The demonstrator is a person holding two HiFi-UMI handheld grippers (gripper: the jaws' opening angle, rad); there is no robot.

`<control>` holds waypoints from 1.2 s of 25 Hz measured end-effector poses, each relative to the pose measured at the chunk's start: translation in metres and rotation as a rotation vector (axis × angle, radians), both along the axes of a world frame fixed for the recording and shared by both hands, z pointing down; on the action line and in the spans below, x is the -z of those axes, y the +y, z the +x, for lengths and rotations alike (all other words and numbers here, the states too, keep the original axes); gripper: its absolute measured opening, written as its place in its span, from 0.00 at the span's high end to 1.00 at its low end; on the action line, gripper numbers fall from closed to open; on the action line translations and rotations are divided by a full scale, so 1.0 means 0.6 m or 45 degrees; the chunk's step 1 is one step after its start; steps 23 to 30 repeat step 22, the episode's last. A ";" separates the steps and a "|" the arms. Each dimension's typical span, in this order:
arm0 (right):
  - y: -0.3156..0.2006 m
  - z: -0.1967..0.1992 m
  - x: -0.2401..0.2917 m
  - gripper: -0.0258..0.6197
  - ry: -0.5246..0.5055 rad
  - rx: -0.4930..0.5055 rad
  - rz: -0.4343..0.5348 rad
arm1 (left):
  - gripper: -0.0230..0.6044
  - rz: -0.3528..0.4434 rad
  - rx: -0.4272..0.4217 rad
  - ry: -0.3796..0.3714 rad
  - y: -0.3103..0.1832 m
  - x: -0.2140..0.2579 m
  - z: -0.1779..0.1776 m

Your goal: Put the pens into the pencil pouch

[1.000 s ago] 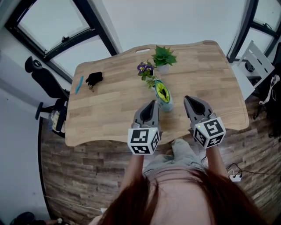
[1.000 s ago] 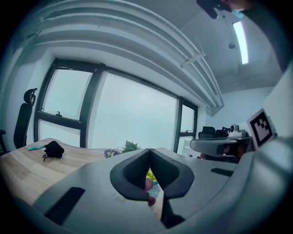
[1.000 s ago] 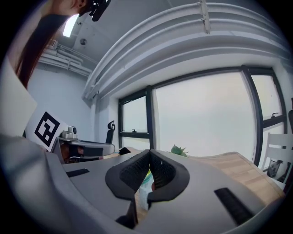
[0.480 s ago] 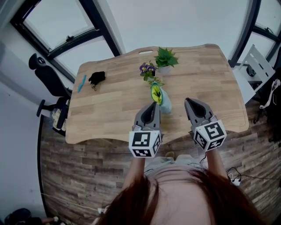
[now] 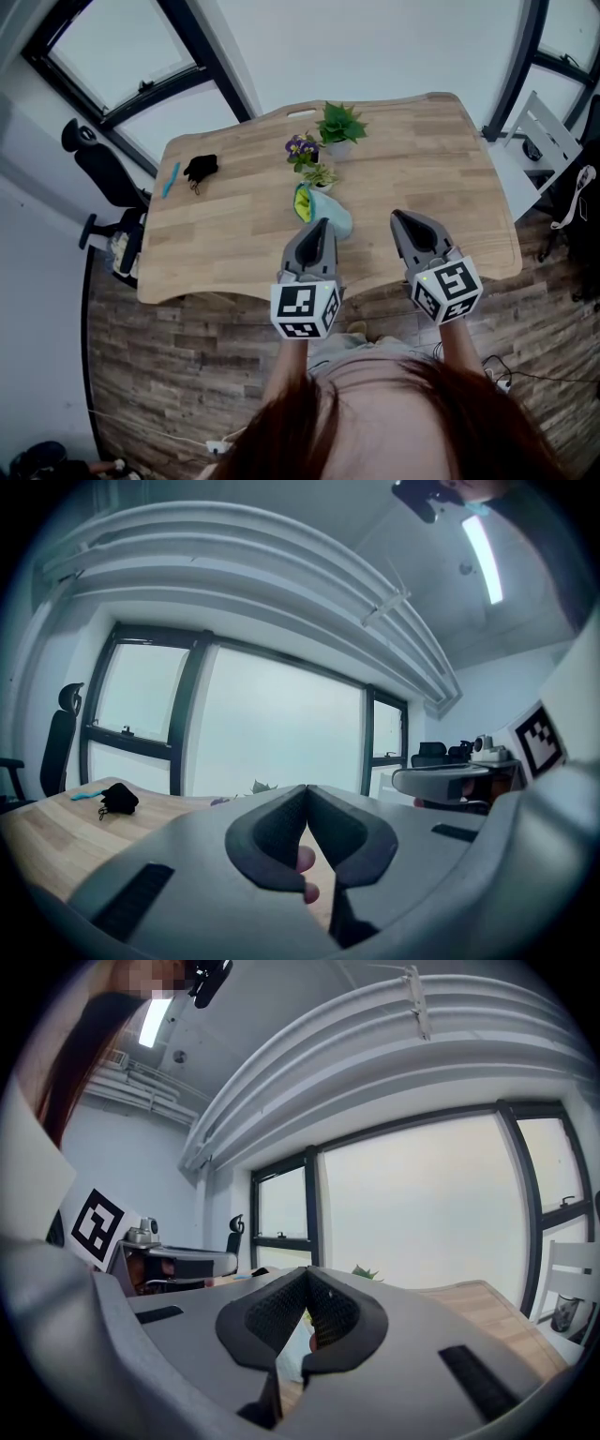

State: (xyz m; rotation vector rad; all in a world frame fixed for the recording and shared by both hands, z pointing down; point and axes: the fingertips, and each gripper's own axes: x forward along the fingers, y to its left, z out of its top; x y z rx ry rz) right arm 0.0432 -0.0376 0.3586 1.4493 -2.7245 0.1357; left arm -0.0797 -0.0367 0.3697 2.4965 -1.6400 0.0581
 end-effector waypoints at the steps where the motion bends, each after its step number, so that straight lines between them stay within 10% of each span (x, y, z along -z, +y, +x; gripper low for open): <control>1: 0.004 0.003 0.001 0.96 -0.002 0.004 0.002 | 0.96 0.003 0.005 0.001 0.005 0.002 0.003; 30: 0.079 0.081 0.019 0.96 -0.043 0.070 0.007 | 0.96 -0.014 0.080 0.011 0.085 0.013 0.079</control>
